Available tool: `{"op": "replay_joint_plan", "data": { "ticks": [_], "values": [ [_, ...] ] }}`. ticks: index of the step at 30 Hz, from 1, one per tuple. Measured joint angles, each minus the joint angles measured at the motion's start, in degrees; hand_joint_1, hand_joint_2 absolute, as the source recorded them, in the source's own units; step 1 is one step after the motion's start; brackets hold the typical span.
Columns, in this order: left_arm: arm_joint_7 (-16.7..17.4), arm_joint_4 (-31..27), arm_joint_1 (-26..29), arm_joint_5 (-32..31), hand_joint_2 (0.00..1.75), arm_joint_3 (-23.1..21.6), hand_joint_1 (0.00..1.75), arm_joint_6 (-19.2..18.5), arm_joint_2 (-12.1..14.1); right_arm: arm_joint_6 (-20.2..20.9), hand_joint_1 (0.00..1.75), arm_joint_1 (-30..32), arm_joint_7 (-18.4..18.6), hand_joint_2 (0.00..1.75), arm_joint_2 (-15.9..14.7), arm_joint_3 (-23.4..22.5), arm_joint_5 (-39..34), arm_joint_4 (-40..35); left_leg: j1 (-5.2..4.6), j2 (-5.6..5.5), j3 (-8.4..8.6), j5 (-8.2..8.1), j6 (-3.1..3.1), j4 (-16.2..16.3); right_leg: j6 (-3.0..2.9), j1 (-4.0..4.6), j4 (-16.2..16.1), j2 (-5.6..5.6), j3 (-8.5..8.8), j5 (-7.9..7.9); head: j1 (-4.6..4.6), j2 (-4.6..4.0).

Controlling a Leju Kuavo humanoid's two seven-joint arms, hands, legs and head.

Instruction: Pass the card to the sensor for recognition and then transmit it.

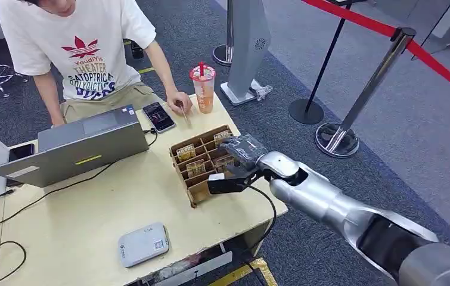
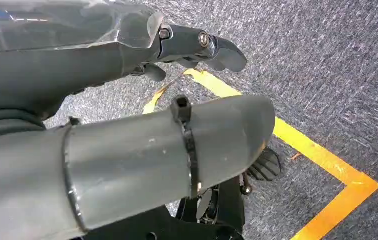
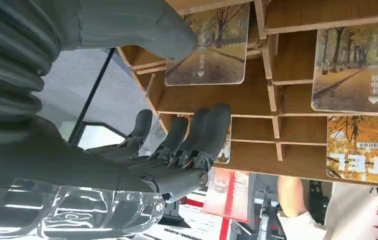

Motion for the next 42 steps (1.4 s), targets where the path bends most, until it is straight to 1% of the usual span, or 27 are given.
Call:
{"op": "replay_joint_plan", "data": {
  "ticks": [9, 10, 11, 13, 14, 15, 17, 20, 21, 26, 27, 28, 29, 30, 31, 34, 38, 39, 42],
  "values": [
    [0.0, -0.02, -0.01, 0.04, 0.0, 0.0, 0.0, 0.09, 0.0, 0.85, 0.86, -0.39, -0.02, 1.75, 0.0, 0.35, -0.96, 0.96, 0.0, 0.0, 0.0, 0.0, 0.0, 0.0, 0.0, 0.0, 0.0, 0.0, 0.0, 0.0, -0.02, 0.0],
    [0.0, -0.02, -0.01, 0.04, 0.0, 0.0, 0.0, 0.09, 0.0, 0.85, 0.89, -0.42, -0.02, 1.75, 0.0, 0.44, -0.96, 1.05, 0.0, 0.0, 0.0, 0.0, 0.0, 0.0, 0.0, 0.0, 0.0, 0.0, 0.0, 0.0, 0.0, 0.0],
    [0.0, -0.02, -0.01, 0.07, 0.0, 0.0, 0.0, 0.11, 0.0, 0.85, 0.87, -0.43, 0.0, 1.75, -0.02, 0.61, -0.96, 1.16, 0.0, 0.0, 0.0, 0.0, 0.0, 0.0, 0.0, 0.0, 0.0, 0.0, 0.0, 0.0, -0.02, 0.0],
    [0.0, -0.02, -0.02, 0.07, 0.0, 0.0, 0.0, 0.15, 0.0, 0.85, 0.93, -0.43, -0.02, 1.75, -0.09, 0.9, -0.94, 1.33, 0.0, 0.0, 0.0, 0.0, 0.0, 0.0, 0.0, 0.0, 0.0, 0.0, 0.0, 0.0, -0.02, 0.0],
    [-0.02, -0.02, -0.03, 0.13, 0.0, 0.0, 0.0, 0.17, 0.0, 0.87, 0.91, -0.43, -0.02, 1.75, -0.11, 1.01, -0.94, 1.38, 0.0, 0.0, 0.0, 0.0, 0.0, 0.0, 0.0, 0.0, 0.0, 0.0, 0.0, 0.0, 0.0, 0.0],
    [-0.02, -0.02, -0.03, 0.13, 0.0, 0.0, 0.0, 0.22, 0.0, 0.87, 0.94, -0.43, -0.02, 1.75, -0.11, 1.05, -0.94, 1.44, 0.0, 0.0, 0.0, 0.0, 0.0, 0.0, 0.0, 0.0, 0.0, 0.0, 0.0, 0.0, 0.0, 0.0],
    [-0.07, -0.02, -0.05, 0.13, 0.0, 0.0, 0.0, 0.35, 0.0, 0.92, 0.93, -0.44, -0.02, 1.75, -0.13, 1.11, -0.96, 1.62, 0.0, 0.0, 0.0, 0.0, 0.0, 0.0, 0.0, 0.0, 0.0, 0.0, 0.0, 0.0, -0.02, 0.0],
    [-0.11, -0.02, -0.08, 0.15, 0.0, 0.0, 0.0, 0.52, -0.02, 1.01, 1.08, -0.47, -0.02, 1.75, -0.13, 1.14, -0.96, 1.86, 0.0, 0.0, 0.0, 0.0, 0.0, 0.0, 0.0, 0.0, 0.0, 0.0, 0.0, 0.0, 0.0, 0.0],
    [-0.11, -0.02, -0.08, 0.15, 0.0, 0.0, 0.0, 0.54, -0.02, 1.01, 1.33, -0.47, -0.02, 1.75, -0.13, 1.12, -0.96, 1.92, 0.0, 0.0, 0.01, 0.0, 0.0, 0.0, 0.0, 0.0, 0.0, 0.0, 0.0, 0.0, -0.02, 0.0],
    [-0.26, -0.02, -0.09, 0.13, 0.0, 0.0, 0.0, 0.55, -0.02, 1.03, 1.36, -0.49, -0.02, 1.75, -0.48, 1.11, -1.03, 2.05, 0.0, -0.01, 0.01, 0.0, 0.0, 0.0, 0.0, 0.0, 0.0, -0.01, 0.0, 0.0, 0.0, 0.0],
    [-0.26, -0.02, -0.09, 0.09, 0.0, 0.0, 0.0, 0.55, -0.02, 1.05, 1.41, -0.51, -0.02, 1.75, -0.65, 1.11, -1.05, 2.05, 0.0, -0.01, 0.02, 0.0, 0.0, 0.0, 0.0, 0.0, 0.0, -0.01, 0.0, 0.0, -0.02, 0.0],
    [-0.28, -0.02, -0.1, 0.0, 0.0, 0.0, 0.0, 0.55, -0.02, 1.09, 1.38, -0.49, 0.0, 1.75, -0.81, 1.11, -1.11, 2.03, 0.0, 0.0, 0.02, 0.0, 0.0, 0.0, 0.0, 0.0, 0.0, 0.01, 0.0, 0.0, 0.0, 0.0],
    [-0.28, -0.02, -0.11, -0.04, 0.0, 0.0, 0.0, 0.5, -0.02, 1.09, 1.38, -0.47, 0.0, 1.75, -0.96, 1.11, -1.16, 2.01, 0.0, 0.0, 0.03, 0.0, 0.0, 0.0, 0.0, 0.0, 0.0, 0.02, 0.0, 0.0, -0.02, 0.0],
    [-0.28, -0.02, -0.12, -0.04, 0.0, 0.0, 0.0, 0.5, -0.02, 1.09, 1.43, -0.43, 0.02, 1.75, -1.16, 1.11, -1.29, 1.97, 0.0, 0.01, 0.03, 0.0, 0.0, 0.0, 0.0, 0.0, 0.0, 0.02, 0.0, 0.0, 0.0, 0.0],
    [-0.28, -0.02, -0.12, -0.07, 0.0, 0.0, 0.0, 0.48, -0.02, 1.09, 1.41, -0.4, 0.09, 1.75, -1.36, 1.11, -1.62, 1.88, 0.0, 0.01, 0.03, 0.0, 0.0, 0.0, 0.0, 0.0, 0.0, 0.02, 0.0, 0.0, -0.02, 0.0],
    [-0.28, -0.02, -0.12, -0.17, 0.0, 0.0, 0.0, 0.39, 0.0, 1.2, 1.43, -0.31, 0.33, 1.75, -1.88, 1.11, -1.88, 1.57, -0.01, 0.02, 0.04, 0.0, 0.0, 0.0, 0.0, -0.01, 0.0, 0.03, 0.0, 0.0, 0.0, 0.0],
    [-0.26, -0.02, -0.12, -0.22, 0.0, 0.0, 0.0, 0.17, 0.0, 1.33, 1.38, -0.25, 0.44, 1.75, -2.23, 1.11, -1.88, 1.35, 0.0, 0.02, 0.05, 0.0, 0.0, 0.01, 0.0, 0.0, 0.0, 0.03, 0.01, 0.01, -0.02, 0.0],
    [-0.26, -0.02, -0.14, -0.24, 0.0, 0.0, 0.0, 0.17, 0.0, 1.57, 1.41, -0.25, 0.46, 1.75, -2.36, 1.11, -1.88, 1.25, 0.0, 0.02, 0.05, 0.0, 0.0, 0.0, 0.0, 0.0, 0.0, 0.03, 0.01, 0.01, -0.02, 0.0],
    [-0.24, -0.02, -0.15, -0.33, 0.0, 0.0, 0.0, 0.17, 0.0, 2.45, 1.4, -0.35, 0.48, 1.75, -2.67, 1.07, -2.08, 0.96, 0.0, 0.01, 0.05, 0.0, 0.0, 0.0, 0.0, 0.0, 0.0, 0.03, 0.02, 0.01, -0.02, 0.0]
  ]
}}
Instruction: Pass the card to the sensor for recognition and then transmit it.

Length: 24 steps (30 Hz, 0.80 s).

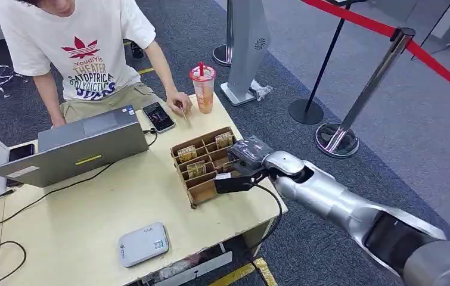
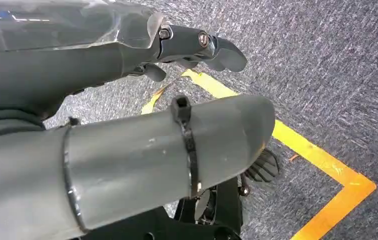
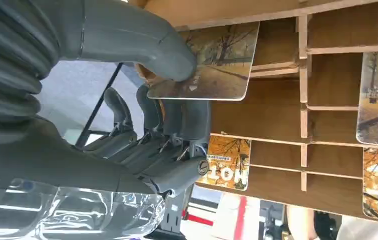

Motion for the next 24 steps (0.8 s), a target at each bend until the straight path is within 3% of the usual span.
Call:
{"op": "replay_joint_plan", "data": {
  "ticks": [10, 24],
  "values": [
    [0.05, 0.0, -0.11, -0.15, 0.0, 0.0, 0.0, -0.02, 0.0, 5.31, 1.47, -3.76, -1.27, 1.75, -1.2, -0.04, -4.54, -0.59, -0.01, 0.01, -0.01, 0.01, 0.02, 0.0, 0.0, -0.01, 0.0, -0.01, 0.0, 0.0, 0.02, 0.0],
    [0.05, 0.0, -0.66, -0.31, 0.0, 0.0, 0.0, -0.2, -0.02, 7.41, 1.45, -9.14, -1.7, 1.75, -2.93, -0.02, -8.74, -2.75, 0.0, 0.0, -0.02, 0.02, 0.02, 0.01, 0.0, 0.0, 0.01, -0.01, 0.0, 0.0, 0.0, 0.0]
  ]
}}
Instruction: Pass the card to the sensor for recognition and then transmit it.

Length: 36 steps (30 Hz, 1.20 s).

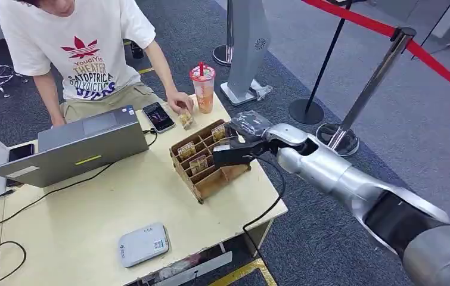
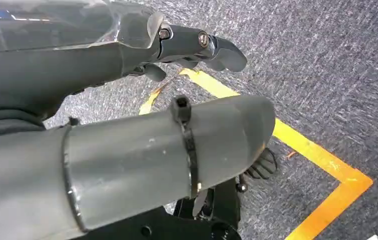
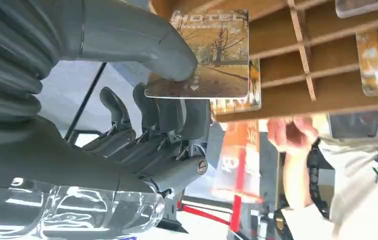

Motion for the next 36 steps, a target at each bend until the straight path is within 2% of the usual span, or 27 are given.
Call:
{"op": "replay_joint_plan", "data": {
  "ticks": [6, 12, 18, 19, 20, 23, 30, 36],
  "values": [
    [0.0, 0.0, -0.06, 0.0, 0.0, 0.0, 0.0, 0.04, 0.0, 1.29, 1.47, -1.92, -0.7, 1.75, 0.0, 0.0, -1.64, 0.06, -0.01, -0.01, -0.02, 0.0, 0.0, 0.0, 0.0, -0.01, 0.0, 0.0, 0.0, 0.0, 0.02, 0.0],
    [-0.18, 0.0, -0.27, -0.09, 0.0, 0.0, 0.0, 0.37, -0.09, 2.8, 1.5, -7.85, -2.38, 1.75, 0.2, 0.09, -5.6, 1.38, -0.01, -0.02, -0.02, 0.01, 0.0, 0.0, 0.0, -0.01, 0.01, -0.01, 0.0, 0.0, 0.0, 0.0],
    [-0.44, -0.02, -0.71, -0.7, 0.0, 0.0, 0.0, 0.48, -0.42, 2.03, 1.54, -10.66, -2.8, 1.75, 2.65, 0.13, -5.2, 2.51, 0.0, -0.02, -0.03, 0.03, -0.03, 0.0, 0.0, 0.0, 0.03, -0.01, 0.0, 0.01, 0.0, 0.0],
    [-0.44, -0.07, -0.83, -0.83, 0.0, 0.0, 0.0, 0.55, -0.44, 1.92, 1.5, -11.18, -3.04, 1.75, 3.41, 0.26, -5.09, 2.87, 0.0, -0.01, -0.04, 0.03, -0.03, 0.0, -0.01, 0.0, 0.04, 0.0, 0.0, 0.01, 0.02, 0.0],
    [-0.44, -0.09, -0.97, -0.9, 0.0, 0.0, 0.0, 0.61, -0.46, 1.86, 1.57, -11.99, -3.17, 1.75, 4.11, 0.42, -4.88, 3.32, 0.0, -0.01, -0.03, 0.04, -0.06, 0.0, -0.02, 0.0, 0.05, 0.01, 0.0, 0.01, 0.02, 0.0],
    [-0.44, -0.15, -1.29, -1.01, 0.0, 0.0, 0.0, 0.87, -0.46, 1.73, 1.55, -14.64, -3.91, 1.75, 7.09, 1.05, -4.35, 5.51, 0.02, 0.01, -0.03, 0.05, -0.06, -0.02, -0.03, 0.02, 0.07, 0.02, 0.01, 0.02, 0.0, 0.0],
    [-0.39, -0.26, -1.71, -1.38, 0.0, 0.0, 0.0, 1.64, -0.57, 0.22, 1.59, -21.4, -3.96, 1.75, 18.46, 2.8, -2.47, 13.5, 0.08, 0.04, 0.02, 0.1, -0.13, -0.02, -0.05, 0.05, 0.12, 0.08, -0.03, 0.03, 0.02, 0.0],
    [0.11, -0.26, -1.72, -2.53, 0.0, -0.11, 0.0, 1.55, -0.52, -0.52, 1.61, -25.42, -3.76, 1.75, 24.97, 3.89, -2.19, 19.42, 0.08, 0.01, -0.01, 0.15, -0.15, -0.02, -0.05, 0.05, 0.13, 0.07, -0.04, 0.03, 0.02, 0.0]
  ]
}}
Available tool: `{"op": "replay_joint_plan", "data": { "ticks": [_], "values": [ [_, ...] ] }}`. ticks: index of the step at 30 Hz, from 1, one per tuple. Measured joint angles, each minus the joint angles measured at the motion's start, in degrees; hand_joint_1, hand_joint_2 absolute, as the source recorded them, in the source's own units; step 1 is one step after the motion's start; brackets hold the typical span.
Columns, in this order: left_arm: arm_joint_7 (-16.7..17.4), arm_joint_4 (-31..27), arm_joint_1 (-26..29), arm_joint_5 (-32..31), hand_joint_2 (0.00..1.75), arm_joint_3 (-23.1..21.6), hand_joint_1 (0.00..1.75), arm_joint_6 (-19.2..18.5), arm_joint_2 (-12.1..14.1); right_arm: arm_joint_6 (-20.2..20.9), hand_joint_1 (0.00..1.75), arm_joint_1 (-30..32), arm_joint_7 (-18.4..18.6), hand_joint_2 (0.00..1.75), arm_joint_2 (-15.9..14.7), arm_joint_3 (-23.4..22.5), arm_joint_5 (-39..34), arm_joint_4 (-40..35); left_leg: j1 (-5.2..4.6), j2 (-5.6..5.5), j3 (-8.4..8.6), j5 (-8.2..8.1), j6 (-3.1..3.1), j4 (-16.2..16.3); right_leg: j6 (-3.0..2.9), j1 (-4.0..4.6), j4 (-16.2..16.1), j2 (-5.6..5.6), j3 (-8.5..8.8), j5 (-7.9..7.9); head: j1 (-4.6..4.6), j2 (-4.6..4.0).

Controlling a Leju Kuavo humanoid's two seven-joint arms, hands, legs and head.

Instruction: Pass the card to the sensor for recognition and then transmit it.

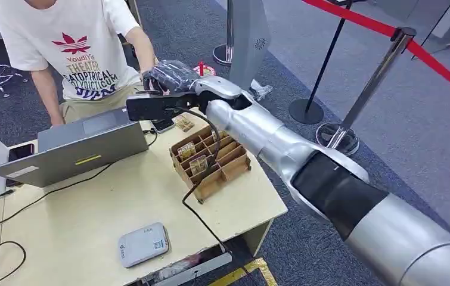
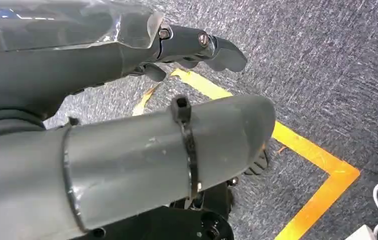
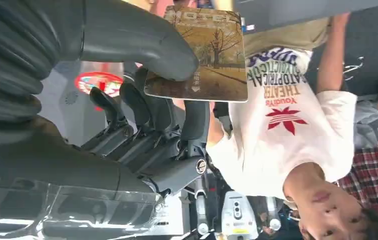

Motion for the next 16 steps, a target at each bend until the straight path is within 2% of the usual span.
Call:
{"op": "replay_joint_plan", "data": {
  "ticks": [7, 9, 10, 11, 12, 13, 14, 15, 16],
  "values": [
    [0.5, 0.0, -0.04, -0.9, 0.0, -0.31, 0.0, -0.15, 0.15, -3.67, 1.61, -1.6, -0.19, 1.75, 4.04, 0.59, 1.16, 5.49, -0.01, -0.04, 0.0, 0.0, 0.0, 0.01, 0.0, -0.01, -0.02, -0.04, 0.02, 0.0, 0.0, 0.0],
    [0.5, 0.0, -0.16, -0.9, 0.0, -0.31, 0.0, 0.04, 0.15, -4.96, 1.5, -1.58, -0.37, 1.75, 5.04, 0.61, 1.79, 7.0, -0.01, -0.04, 0.0, 0.0, 0.0, 0.01, 0.0, -0.01, -0.02, -0.04, 0.02, 0.01, 0.0, 0.0],
    [0.53, 0.0, -0.18, -0.9, 0.0, -0.31, 0.0, 0.15, 0.15, -5.47, 1.5, -1.51, -0.5, 1.75, 5.46, 0.59, 2.14, 7.78, -0.01, -0.04, 0.0, 0.0, 0.0, 0.01, 0.0, -0.01, -0.02, -0.04, 0.02, 0.0, 0.0, 0.0],
    [0.59, 0.0, -0.18, -0.86, 0.0, -0.31, 0.0, 0.28, 0.17, -5.97, 1.43, -1.34, -0.61, 1.75, 5.96, 0.59, 2.4, 8.6, -0.01, -0.04, 0.0, 0.0, 0.0, 0.01, 0.0, -0.01, -0.02, -0.04, 0.02, 0.01, 0.0, 0.0],
    [0.64, 0.0, -0.18, -0.79, 0.0, -0.31, 0.0, 0.35, 0.17, -6.38, 1.26, -1.11, -0.81, 1.75, 6.39, 0.59, 2.86, 9.23, -0.01, -0.03, 0.01, 0.0, 0.0, 0.01, -0.01, -0.01, -0.02, -0.03, 0.02, 0.01, 0.0, 0.0],
    [0.68, 0.0, -0.19, -0.7, 0.0, -0.31, 0.0, 0.44, 0.2, -6.69, 1.26, -0.86, -1.09, 1.75, 6.85, 0.57, 3.26, 9.91, -0.01, -0.03, 0.02, 0.0, 0.0, 0.01, -0.01, -0.01, -0.02, -0.03, 0.01, 0.01, -0.02, 0.0],
    [0.68, 0.0, -0.22, -0.64, 0.0, -0.31, 0.0, 0.52, 0.22, -6.87, 0.28, -0.59, -1.25, 1.75, 7.29, 0.55, 3.52, 10.57, -0.01, -0.03, 0.02, 0.0, 0.0, 0.01, -0.01, -0.01, -0.02, -0.03, 0.01, 0.01, -0.02, 0.0],
    [0.7, 0.0, -0.24, -0.64, 0.0, -0.31, 0.0, 0.55, 0.24, -7.0, 0.0, -0.3, -1.29, 1.75, 7.68, 0.53, 3.7, 11.18, 0.0, -0.04, 0.02, 0.0, 0.0, 0.01, -0.01, -0.01, -0.02, -0.04, 0.01, 0.01, 0.0, 0.0],
    [0.79, 0.0, -0.23, -0.64, 0.0, -0.31, 0.0, 0.61, 0.24, -7.06, 0.0, -0.03, -1.36, 1.75, 7.95, 0.53, 3.83, 11.6, 0.0, -0.05, 0.02, 0.0, -0.01, 0.01, -0.01, -0.01, -0.02, -0.05, 0.01, 0.01, 0.0, 0.0]
  ]
}}
